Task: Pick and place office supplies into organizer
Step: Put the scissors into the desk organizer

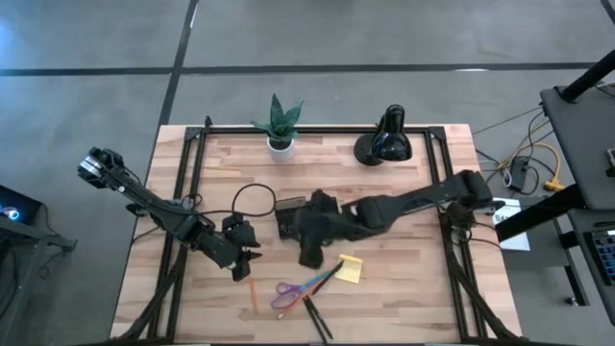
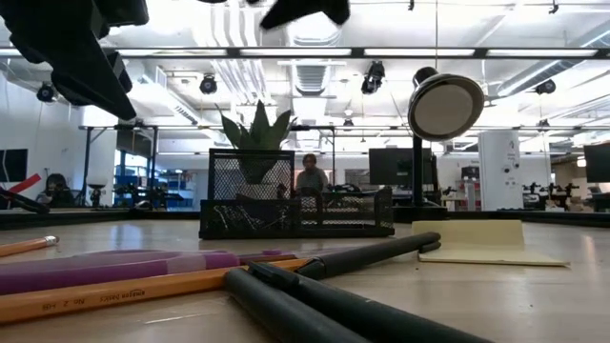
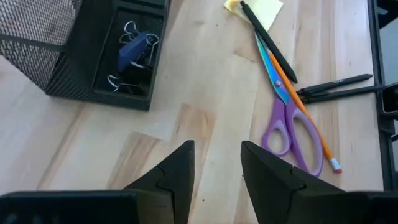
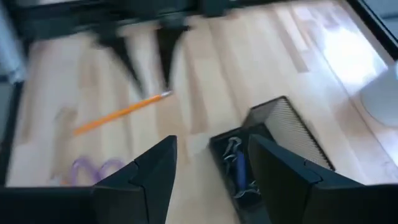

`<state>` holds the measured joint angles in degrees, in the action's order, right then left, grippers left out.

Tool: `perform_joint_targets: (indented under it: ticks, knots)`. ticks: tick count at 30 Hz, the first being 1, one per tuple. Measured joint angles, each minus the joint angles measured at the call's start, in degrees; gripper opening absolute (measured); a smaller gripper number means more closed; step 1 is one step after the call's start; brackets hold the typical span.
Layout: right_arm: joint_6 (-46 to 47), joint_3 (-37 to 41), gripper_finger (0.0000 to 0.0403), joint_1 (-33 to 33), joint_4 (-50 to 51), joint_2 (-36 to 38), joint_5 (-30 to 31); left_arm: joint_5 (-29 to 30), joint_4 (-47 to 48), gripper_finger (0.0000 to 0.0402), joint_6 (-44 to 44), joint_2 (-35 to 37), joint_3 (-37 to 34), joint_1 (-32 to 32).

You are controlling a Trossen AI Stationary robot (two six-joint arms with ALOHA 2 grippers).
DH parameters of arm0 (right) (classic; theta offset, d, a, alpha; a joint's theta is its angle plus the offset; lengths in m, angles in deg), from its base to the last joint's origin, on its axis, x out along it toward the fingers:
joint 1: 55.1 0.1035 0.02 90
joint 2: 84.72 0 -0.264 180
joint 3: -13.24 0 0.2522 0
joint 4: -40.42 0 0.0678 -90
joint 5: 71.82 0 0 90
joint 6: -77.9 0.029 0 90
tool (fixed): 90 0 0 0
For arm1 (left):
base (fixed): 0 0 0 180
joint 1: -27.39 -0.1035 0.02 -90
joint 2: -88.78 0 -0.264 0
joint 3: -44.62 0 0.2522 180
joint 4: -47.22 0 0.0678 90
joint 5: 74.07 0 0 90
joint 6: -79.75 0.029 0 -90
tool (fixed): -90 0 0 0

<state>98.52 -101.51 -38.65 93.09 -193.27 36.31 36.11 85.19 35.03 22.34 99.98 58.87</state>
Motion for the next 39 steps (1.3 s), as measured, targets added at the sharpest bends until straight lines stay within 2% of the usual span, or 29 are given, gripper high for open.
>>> perform_joint_targets:
  ticks: [4, 7, 12, 16, 19, 30, 34, 39]
  knots:
    - [-4.39, 0.17, 0.0192, 3.23, 1.92, -0.2, -0.63, -0.02, 0.02, 0.0117, 0.16, 0.0, 0.03, 0.0]
    - [-3.86, 0.17, 0.0192, 5.14, 1.61, -1.34, -0.91, -0.01, 0.01, 0.0117, 0.15, 0.02, 0.03, -0.02]
    - [-2.88, 0.2, 0.0192, 8.63, 3.9, -6.38, -6.33, 0.0, -0.15, 0.0117, 0.14, 0.03, -0.36, 0.01]
    - [-2.79, 0.23, 0.0192, 10.4, 6.12, -9.5, -6.18, 0.02, -1.15, 0.0117, 0.1, 0.04, -0.84, -0.01]
    - [-4.62, 0.22, 0.0191, 10.86, 6.35, -11.89, -4.51, 0.03, -2.44, 0.0117, 0.09, 0.04, -0.95, -0.01]
    - [-0.39, 0.22, 0.0174, 10.33, 3.64, -18.66, -6.68, 0.37, -6.04, 0.0117, 0.08, -0.12, -1.04, 0.0]
    - [-2.58, 0.2, 0.0168, 10.26, -0.56, -19.71, -10.82, 1.39, -6.92, 0.0117, 0.11, -1.16, -1.04, -0.01]
    - [-4.62, 0.22, 0.0166, 9.94, -3.57, -19.97, -11.49, 1.55, -8.13, 0.0117, 0.12, -4.18, -1.06, -0.02]
